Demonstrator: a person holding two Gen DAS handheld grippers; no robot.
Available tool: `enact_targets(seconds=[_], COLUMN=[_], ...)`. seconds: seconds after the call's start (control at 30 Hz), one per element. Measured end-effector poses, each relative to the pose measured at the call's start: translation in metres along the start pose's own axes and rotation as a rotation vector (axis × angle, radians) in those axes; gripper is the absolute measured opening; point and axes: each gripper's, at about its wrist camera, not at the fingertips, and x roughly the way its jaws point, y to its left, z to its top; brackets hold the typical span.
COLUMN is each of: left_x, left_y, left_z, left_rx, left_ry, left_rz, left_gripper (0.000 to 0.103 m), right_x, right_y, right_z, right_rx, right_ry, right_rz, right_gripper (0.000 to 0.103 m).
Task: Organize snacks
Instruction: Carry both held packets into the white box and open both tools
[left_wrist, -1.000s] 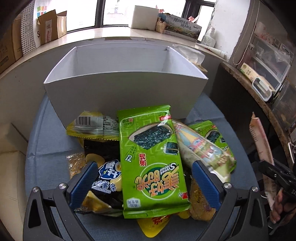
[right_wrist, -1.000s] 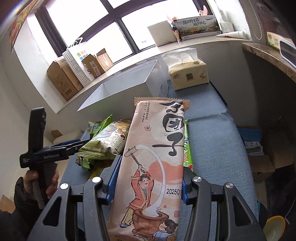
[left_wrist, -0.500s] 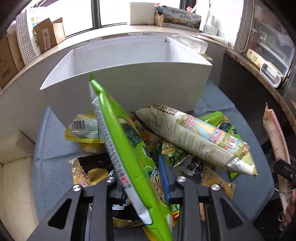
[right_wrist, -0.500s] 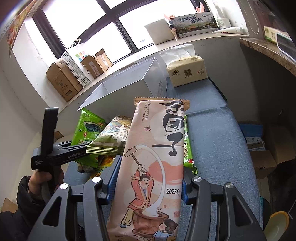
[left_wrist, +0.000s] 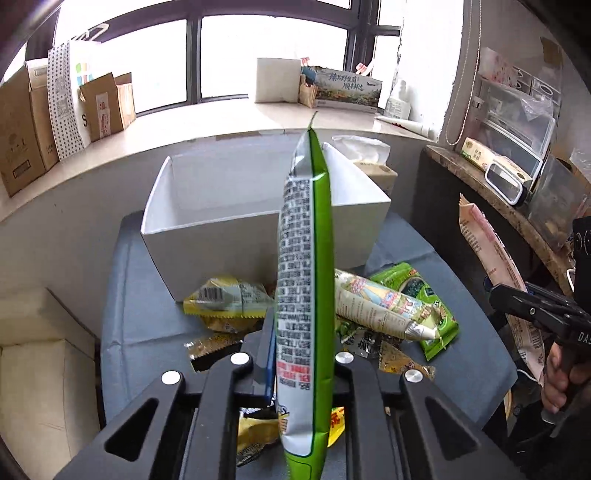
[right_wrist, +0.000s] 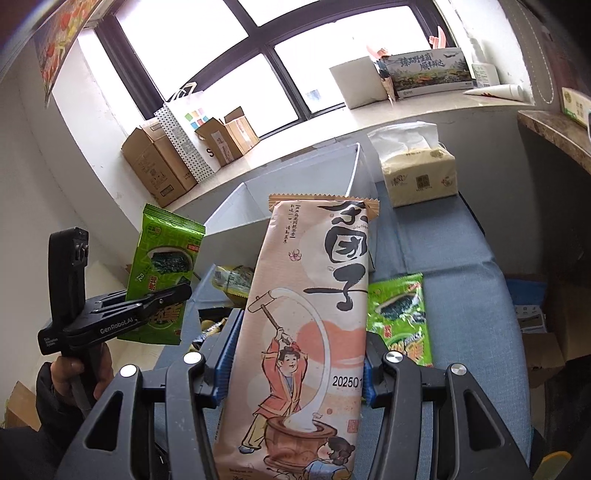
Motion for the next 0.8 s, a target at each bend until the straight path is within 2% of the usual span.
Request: enact_targets(seconds=[0.07,0.27,0.43,0.63,0.67,0.7,0.73,0.77,0.8], left_x=[-0.004,0.012,0.063,0.115,0.121,0.124,0.127,0.128,0.125], left_y=[0.005,0.026,0.052,0.075,0.078,0.08,0.081,0.083,0.085], left_z=[0.016,0.086,0.133,0.147,0.148,0.147,0.146,0.145,0.143], left_rx=[-0.005,0.01,0.005,-0.018,-0.024,-0.031,-0.034,-0.039,-0.045], left_ry=[-0.018,-0.07,-0.026,0.044,0.061,0.07,0.077,0.075,0.059], left_rz=[-0.009,0.055,0.113,0.123,0.12,0.127,0.135,0.143,0.142], left_gripper=[0.016,0.016,0.016,0.018,0.032,0.045,0.075,0.099,0.103], right_x=[0.006,0.054,0.116,0.171,0.178,0.184,0.187,0.188,0.187], right_y=[0.012,0.034,0.036,0.017,0.014,0.01,0.007,0.004,0.001], right_z=[0.016,0.088,0.151,0.185,0.188,0.189,0.19,0.19,0.191], right_rx=[-0.038,-0.084,-0.086,-0.072,-0.078,-0.077,-0.071,-0.065,-0.053], right_ry=[-0.014,-0.031,0.009,0.053,0.065,0.077,0.084,0.084,0.072], right_rz=[0.009,0.009,-0.041,-0.071,-0.08,-0.095,-0.107,-0.117,-0.126], right_gripper=[0.057,0.057,0.057,0.058,0.059,0.067,0.076,0.097,0.103])
